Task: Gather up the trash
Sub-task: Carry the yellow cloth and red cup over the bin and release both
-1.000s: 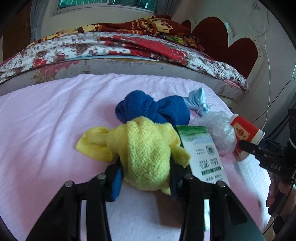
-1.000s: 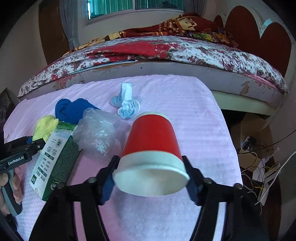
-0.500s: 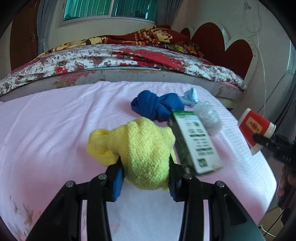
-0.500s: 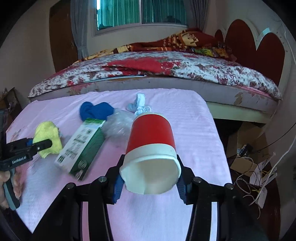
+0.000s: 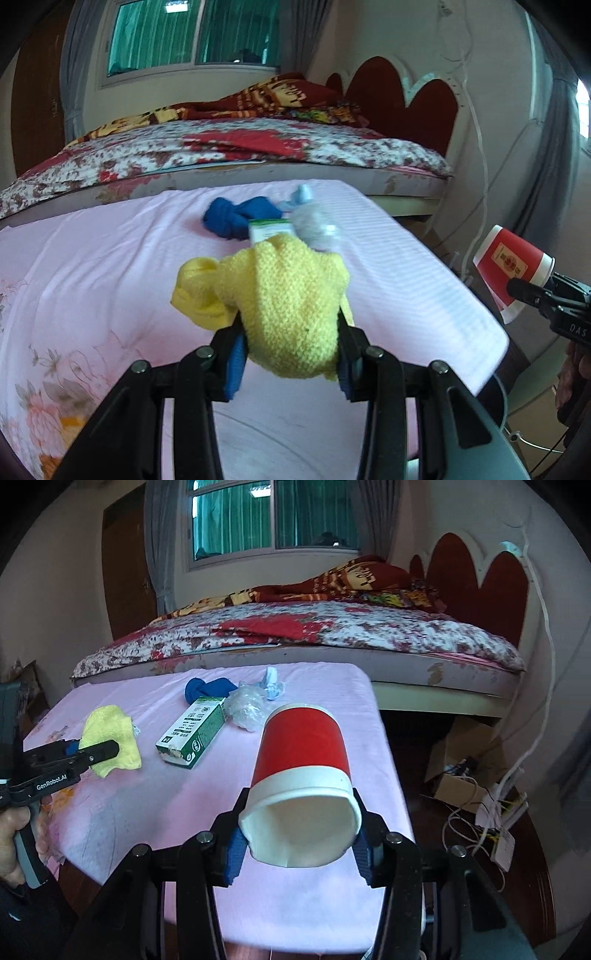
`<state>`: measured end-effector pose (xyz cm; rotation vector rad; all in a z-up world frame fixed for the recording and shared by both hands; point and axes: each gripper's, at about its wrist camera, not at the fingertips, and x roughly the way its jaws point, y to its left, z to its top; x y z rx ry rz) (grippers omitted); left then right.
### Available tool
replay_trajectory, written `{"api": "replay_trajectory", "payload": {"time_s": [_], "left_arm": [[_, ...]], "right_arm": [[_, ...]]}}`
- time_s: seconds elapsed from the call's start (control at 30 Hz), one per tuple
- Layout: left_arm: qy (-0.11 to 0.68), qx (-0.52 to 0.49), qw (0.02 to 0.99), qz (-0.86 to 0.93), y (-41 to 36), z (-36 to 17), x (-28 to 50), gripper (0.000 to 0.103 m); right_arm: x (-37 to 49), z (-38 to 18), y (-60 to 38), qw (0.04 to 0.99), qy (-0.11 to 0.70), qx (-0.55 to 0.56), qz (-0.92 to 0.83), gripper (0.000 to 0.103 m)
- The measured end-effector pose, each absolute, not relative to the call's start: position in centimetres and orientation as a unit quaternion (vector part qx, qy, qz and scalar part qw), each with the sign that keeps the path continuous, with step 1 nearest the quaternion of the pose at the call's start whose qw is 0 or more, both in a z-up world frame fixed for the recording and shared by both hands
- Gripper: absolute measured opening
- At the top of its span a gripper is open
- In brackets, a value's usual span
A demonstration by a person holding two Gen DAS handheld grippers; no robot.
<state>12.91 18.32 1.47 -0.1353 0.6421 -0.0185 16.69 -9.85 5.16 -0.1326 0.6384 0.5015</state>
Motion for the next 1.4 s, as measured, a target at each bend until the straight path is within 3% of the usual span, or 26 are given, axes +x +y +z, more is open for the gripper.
{"api": "replay_trajectory", "payload": {"time_s": [0.9, 1.4], "left_arm": [[0.308, 0.015, 0.942, -0.133, 0.4, 3.9, 9.3, 0.041], [0.322, 0.047, 0.925, -0.198, -7.2, 2.4, 9.0, 0.041]], "right_arm": [[9.0, 7.2, -26.5, 0.946, 0.285, 0.019, 0.150, 0.051], [6.9, 5.0, -32.1, 0.943, 0.315, 0.021, 0.104, 0.051]]}}
